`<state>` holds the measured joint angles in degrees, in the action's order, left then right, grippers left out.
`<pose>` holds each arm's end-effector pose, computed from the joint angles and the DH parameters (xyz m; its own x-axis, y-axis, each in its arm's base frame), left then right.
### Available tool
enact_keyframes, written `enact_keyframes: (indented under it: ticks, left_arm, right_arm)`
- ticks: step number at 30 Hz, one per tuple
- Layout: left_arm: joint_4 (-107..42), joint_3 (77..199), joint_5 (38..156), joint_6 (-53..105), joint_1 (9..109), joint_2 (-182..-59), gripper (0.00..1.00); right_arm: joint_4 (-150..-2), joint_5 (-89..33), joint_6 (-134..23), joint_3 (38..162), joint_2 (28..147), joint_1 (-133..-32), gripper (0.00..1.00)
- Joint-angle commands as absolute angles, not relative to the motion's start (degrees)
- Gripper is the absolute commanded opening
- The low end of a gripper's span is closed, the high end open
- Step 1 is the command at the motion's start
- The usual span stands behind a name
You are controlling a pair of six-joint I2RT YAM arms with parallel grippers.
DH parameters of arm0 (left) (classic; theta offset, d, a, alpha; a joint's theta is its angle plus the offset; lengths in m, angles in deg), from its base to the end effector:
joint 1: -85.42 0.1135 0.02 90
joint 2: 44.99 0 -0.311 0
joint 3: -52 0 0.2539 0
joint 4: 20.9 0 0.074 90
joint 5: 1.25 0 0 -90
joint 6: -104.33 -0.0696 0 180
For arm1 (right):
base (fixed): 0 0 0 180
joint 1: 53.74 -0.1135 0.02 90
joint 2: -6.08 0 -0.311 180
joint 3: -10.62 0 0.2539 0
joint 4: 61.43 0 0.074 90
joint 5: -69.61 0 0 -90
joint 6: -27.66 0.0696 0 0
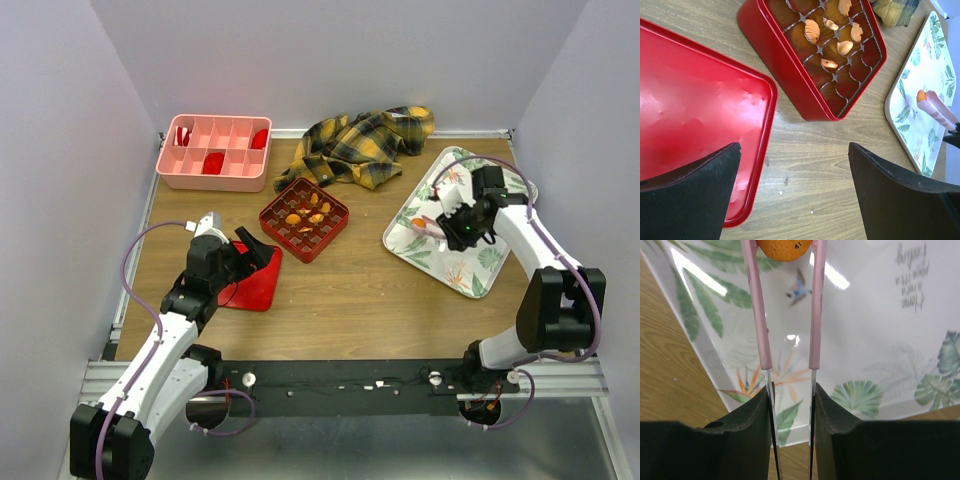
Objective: Pack the cookies
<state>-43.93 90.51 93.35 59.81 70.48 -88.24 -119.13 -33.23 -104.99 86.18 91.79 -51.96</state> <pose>0.1661 -0.0501 0.2388 -0.5478 -0.5894 -0.5938 -0.0927 0.7481 -0.6571 0.3005 0.0061 0.2475 -0.6447 -0.6409 -0.4168 -0.6665 0.7382 -0.1041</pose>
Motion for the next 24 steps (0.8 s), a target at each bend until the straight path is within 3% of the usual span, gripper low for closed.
enact_keyframes:
  ticks: [1, 12, 24]
  left_arm:
    - [-44.41, 91.15, 93.58, 59.33, 71.01, -87.71, 0.99]
    - [-46.69, 91.60, 92.26, 59.42, 71.01, -85.95, 0.99]
    - [-48.28, 92.56, 91.47, 58.89, 71.10, -85.42, 0.99]
  right_arm:
    - [-120.01, -37.35, -102.95, 91.34, 90.80, -59.18, 0.21]
    - [-121.68, -39.28, -101.36, 105.58, 98.98, -79.47, 0.21]
    - [-122.20, -36.91, -102.41, 114.29, 109.26, -88.37, 0.22]
